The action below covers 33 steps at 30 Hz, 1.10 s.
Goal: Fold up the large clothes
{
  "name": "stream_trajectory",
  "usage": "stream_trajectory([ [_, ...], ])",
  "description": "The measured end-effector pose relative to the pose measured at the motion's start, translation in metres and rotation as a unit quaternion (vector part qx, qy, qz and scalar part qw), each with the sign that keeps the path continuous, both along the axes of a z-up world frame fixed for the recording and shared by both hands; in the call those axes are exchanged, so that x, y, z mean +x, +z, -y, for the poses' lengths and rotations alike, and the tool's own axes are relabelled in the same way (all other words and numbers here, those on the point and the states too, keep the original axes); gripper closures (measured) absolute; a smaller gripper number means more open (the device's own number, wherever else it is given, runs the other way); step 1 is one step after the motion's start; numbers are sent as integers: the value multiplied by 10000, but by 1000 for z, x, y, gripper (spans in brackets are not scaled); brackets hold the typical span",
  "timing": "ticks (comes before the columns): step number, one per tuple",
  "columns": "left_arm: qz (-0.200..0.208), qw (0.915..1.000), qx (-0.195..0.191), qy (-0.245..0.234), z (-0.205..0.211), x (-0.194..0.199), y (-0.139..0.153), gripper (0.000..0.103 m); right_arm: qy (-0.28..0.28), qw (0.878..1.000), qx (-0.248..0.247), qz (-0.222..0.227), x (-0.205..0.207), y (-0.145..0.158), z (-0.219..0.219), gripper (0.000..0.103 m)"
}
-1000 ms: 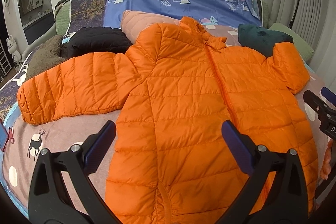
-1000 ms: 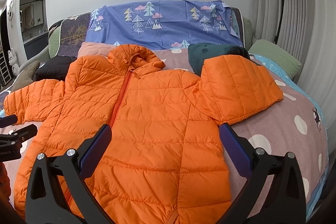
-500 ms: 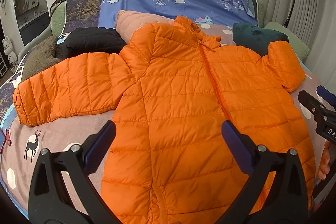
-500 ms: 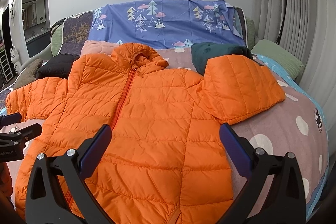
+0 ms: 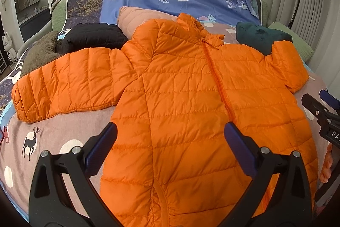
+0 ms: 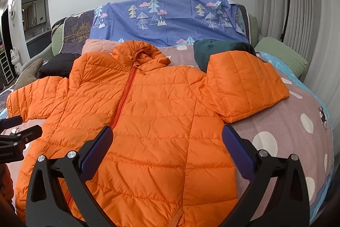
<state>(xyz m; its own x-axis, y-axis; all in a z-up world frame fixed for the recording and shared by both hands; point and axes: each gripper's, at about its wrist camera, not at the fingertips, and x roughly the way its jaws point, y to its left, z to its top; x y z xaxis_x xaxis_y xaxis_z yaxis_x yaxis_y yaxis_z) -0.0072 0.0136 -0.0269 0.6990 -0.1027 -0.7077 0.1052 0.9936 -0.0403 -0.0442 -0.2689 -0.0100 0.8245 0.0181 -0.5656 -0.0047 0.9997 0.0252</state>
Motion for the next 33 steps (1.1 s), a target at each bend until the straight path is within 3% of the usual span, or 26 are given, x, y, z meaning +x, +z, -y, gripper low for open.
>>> stream_trajectory([
  [17,116,9998,-93,-135,3,-2,-3,2,-130,9999,-21,-51,2,-4,2,1],
  [22,-8,9989,-368,-296,1,-1,-5,2,-176,9998,-3,-84,3,-5,4,1],
  [33,-61,9982,-547,-244,-13,2,-13,2,-269,9995,49,-183,6,-11,8,1],
])
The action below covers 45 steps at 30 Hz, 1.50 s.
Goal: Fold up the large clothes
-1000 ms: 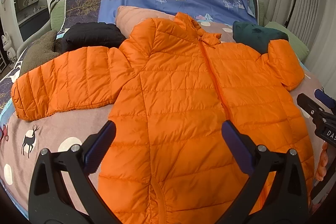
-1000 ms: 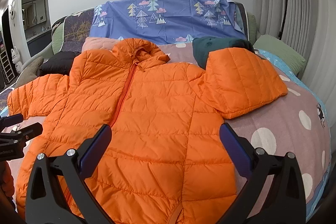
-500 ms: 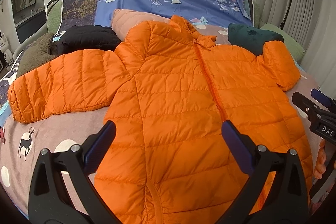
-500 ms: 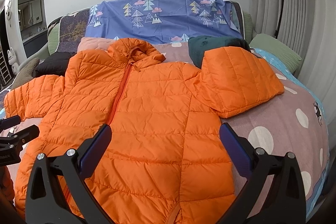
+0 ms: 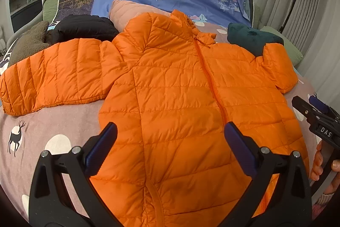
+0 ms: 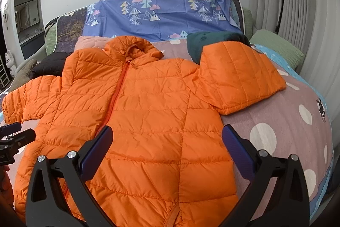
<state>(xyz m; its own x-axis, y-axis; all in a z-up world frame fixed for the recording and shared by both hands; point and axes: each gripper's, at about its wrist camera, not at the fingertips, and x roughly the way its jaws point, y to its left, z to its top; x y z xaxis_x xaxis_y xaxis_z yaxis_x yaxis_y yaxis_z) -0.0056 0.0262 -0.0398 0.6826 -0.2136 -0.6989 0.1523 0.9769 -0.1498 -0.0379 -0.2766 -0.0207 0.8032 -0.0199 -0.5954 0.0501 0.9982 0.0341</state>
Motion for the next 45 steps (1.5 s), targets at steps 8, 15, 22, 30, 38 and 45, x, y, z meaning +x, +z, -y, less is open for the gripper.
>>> stream_trajectory([
  [8,361,9986,-133,359,-48,1,0,36,-50,10000,-18,38,-3,2,4,1],
  [15,-43,9848,-159,1731,-169,6,-30,63,-81,9999,-138,-55,-1,-1,6,1],
  [22,9,9438,-691,3233,-314,-1,-59,26,-75,9995,-248,-179,7,-3,-1,1],
  [30,-83,9212,-1278,3675,-423,36,-80,17,16,9987,-496,-144,6,2,-18,1],
  [38,-301,9368,-1494,3149,-426,70,-81,94,-258,9981,-496,-242,8,0,-8,1],
  [45,696,9670,-1132,2174,-350,38,17,96,-185,9988,-409,-218,13,-1,-8,1],
])
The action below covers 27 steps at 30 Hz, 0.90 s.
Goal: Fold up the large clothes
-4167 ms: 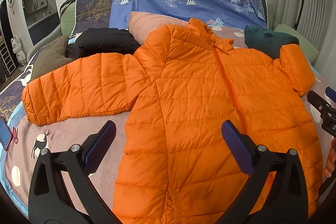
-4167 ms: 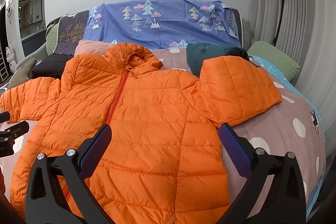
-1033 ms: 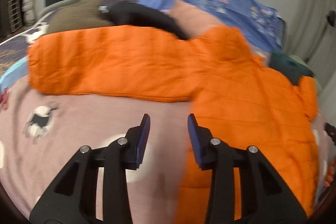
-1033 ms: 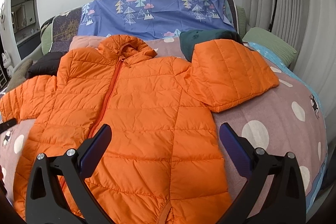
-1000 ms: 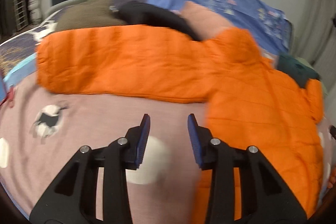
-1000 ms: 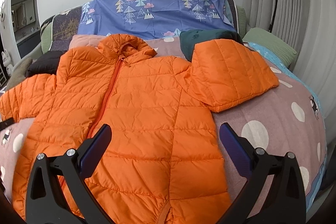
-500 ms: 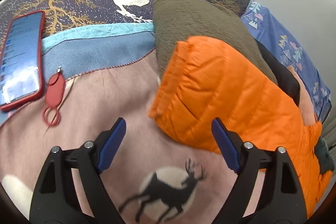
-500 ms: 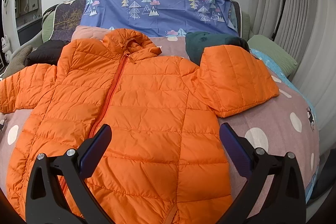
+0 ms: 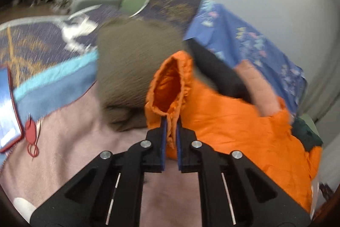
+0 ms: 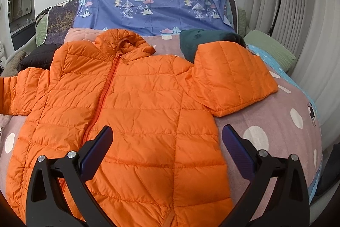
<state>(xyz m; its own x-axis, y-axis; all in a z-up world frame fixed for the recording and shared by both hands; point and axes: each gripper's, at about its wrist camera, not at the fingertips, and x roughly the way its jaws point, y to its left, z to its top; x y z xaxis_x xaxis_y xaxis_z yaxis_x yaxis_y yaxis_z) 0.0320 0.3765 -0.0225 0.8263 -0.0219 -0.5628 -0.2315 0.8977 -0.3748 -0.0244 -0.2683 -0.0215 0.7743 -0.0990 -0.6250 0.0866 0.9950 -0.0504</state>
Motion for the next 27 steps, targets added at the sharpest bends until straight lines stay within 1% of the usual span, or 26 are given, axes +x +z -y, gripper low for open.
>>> stream_trajectory([
  [1,137,9996,136,-209,18,-3,18,96,38,10000,30,-1,1,0,-1,1],
  [2,323,9975,341,-527,42,-6,40,96,79,9999,63,9,2,0,-3,1],
  [3,439,9948,513,-760,63,-7,56,96,131,9999,99,29,2,0,-5,1],
  [4,579,9894,731,-1110,94,-8,77,96,172,9998,123,46,2,0,-6,1],
  [5,662,9850,824,-1363,115,-7,89,96,228,9996,155,59,1,-1,-8,1],
  [6,751,9788,889,-1683,141,-6,100,96,263,9995,176,59,1,-1,-9,1],
  [7,812,9720,940,-1997,167,-4,109,96,298,9993,200,60,0,-2,-9,1],
  [8,862,9623,1007,-2374,200,0,117,96,317,9992,222,59,-1,-3,-9,1],
  [9,885,9534,1047,-2689,229,4,122,96,322,9991,262,76,-3,-4,-6,1],
  [10,895,9410,1081,-3080,266,11,126,96,313,9990,291,94,-4,-4,-4,1],
  [12,866,9234,1126,-3566,318,19,125,96,261,9989,383,113,-7,-5,4,1],
  [13,844,9123,1155,-3837,352,26,121,96,245,9988,416,111,-8,-6,8,1],
  [14,821,9059,1145,-3994,373,29,117,95,221,9987,438,114,-9,-6,12,1],
  [16,719,8938,985,-4315,411,42,104,95,100,9989,440,138,-13,-8,24,1],
  [17,623,8879,868,-4474,434,50,96,90,12,9989,453,135,-14,-8,32,1],
  [18,544,8851,787,-4555,449,56,88,77,-45,9988,477,129,-15,-9,37,1],
  [20,420,8864,691,-4559,462,59,75,55,-160,9980,598,118,-17,-10,52,1],
  [23,368,8874,713,-4539,462,57,66,54,-126,9972,735,103,-18,-11,66,1],
  [24,358,8904,733,-4479,454,55,65,54,-69,9968,795,89,-17,-12,68,1],
  [25,308,8956,787,-4368,443,54,60,54,30,9960,891,67,-14,-12,69,1],
  [26,260,8998,840,-4273,437,51,56,54,171,9948,1007,45,-10,-11,70,1],
  [27,196,9049,896,-4156,428,47,52,54,428,9924,1150,17,-2,-11,69,1],
])
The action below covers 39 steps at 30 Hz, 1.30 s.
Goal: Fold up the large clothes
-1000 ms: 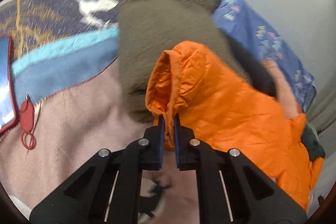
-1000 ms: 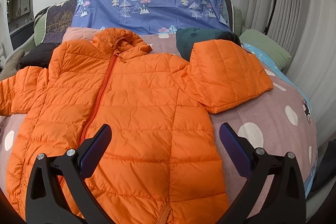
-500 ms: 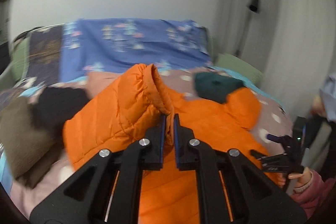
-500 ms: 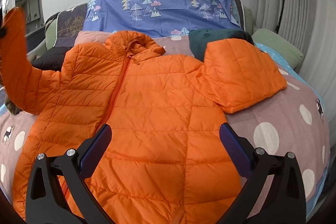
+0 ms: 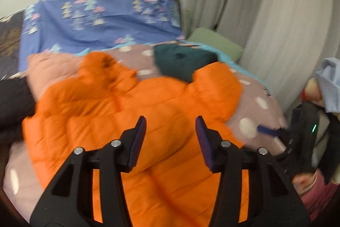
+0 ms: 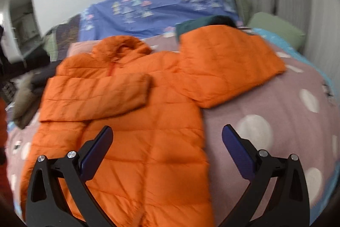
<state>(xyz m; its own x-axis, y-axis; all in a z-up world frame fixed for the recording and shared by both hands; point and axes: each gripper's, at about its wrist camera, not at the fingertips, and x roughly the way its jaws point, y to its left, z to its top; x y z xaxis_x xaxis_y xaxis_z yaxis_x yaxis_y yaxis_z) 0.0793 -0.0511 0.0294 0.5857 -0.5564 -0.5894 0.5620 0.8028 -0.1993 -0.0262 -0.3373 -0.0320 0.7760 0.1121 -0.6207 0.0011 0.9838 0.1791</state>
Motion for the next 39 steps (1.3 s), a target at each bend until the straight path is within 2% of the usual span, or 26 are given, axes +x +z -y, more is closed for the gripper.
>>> stream_trajectory([
  [5,-516,9944,257,885,-66,11,-38,61,747,9967,239,-187,55,1,-15,1],
  [8,-805,9860,374,1410,-100,17,-63,64,797,9955,232,-449,99,-9,-23,1],
  [10,-978,9832,345,1500,-114,21,-76,64,751,9943,337,-678,124,-20,-27,2],
  [11,-1006,9830,369,1494,-115,23,-80,64,726,9933,428,-794,134,-26,-28,10],
  [13,-1072,9811,477,1537,-115,35,-89,64,739,9900,530,-1081,155,-40,-35,47],
  [14,-1100,9803,506,1560,-113,40,-92,64,799,9881,497,-1214,161,-45,-41,79],
  [15,-1124,9798,513,1572,-110,46,-94,64,871,9866,428,-1311,165,-48,-46,90],
  [16,-1134,9797,504,1576,-108,51,-97,64,865,9876,391,-1247,163,-45,-48,92],
  [19,-1043,9817,507,1509,-98,62,-98,63,437,9950,-78,-894,154,-27,-39,93],
  [21,-899,9832,644,1451,-89,66,-98,58,218,9968,-396,-666,149,-19,-25,91],
  [23,-779,9805,1013,1492,-81,71,-106,58,232,9938,-727,-808,153,-27,-17,84],
  [24,-807,9775,1150,1571,-80,75,-113,59,200,9908,-852,-1031,157,-37,-12,81],
  [26,-918,9764,1058,1643,-83,78,-121,59,82,9907,-727,-1145,154,-45,-4,75],
  [29,-909,9781,900,1639,-87,72,-118,60,-180,9923,-925,-803,138,-31,-9,73],
  [32,-775,9827,799,1479,-84,65,-104,60,115,9938,-1089,-191,121,-5,-31,73],
  [34,-677,9855,697,1389,-80,63,-96,60,578,9941,-922,-4,118,5,-48,73],
  [35,-652,9859,687,1377,-77,64,-95,60,742,9936,-852,-43,121,4,-55,73],
  [37,-765,9827,839,1462,-72,73,-104,60,792,9918,-899,-443,136,-12,-66,73],
  [38,-853,9803,962,1499,-69,79,-112,59,686,9897,-1004,-749,146,-25,-65,73],
  [39,-928,9776,1099,1537,-68,85,-123,59,505,9842,-1133,-1262,159,-52,-60,73],
])
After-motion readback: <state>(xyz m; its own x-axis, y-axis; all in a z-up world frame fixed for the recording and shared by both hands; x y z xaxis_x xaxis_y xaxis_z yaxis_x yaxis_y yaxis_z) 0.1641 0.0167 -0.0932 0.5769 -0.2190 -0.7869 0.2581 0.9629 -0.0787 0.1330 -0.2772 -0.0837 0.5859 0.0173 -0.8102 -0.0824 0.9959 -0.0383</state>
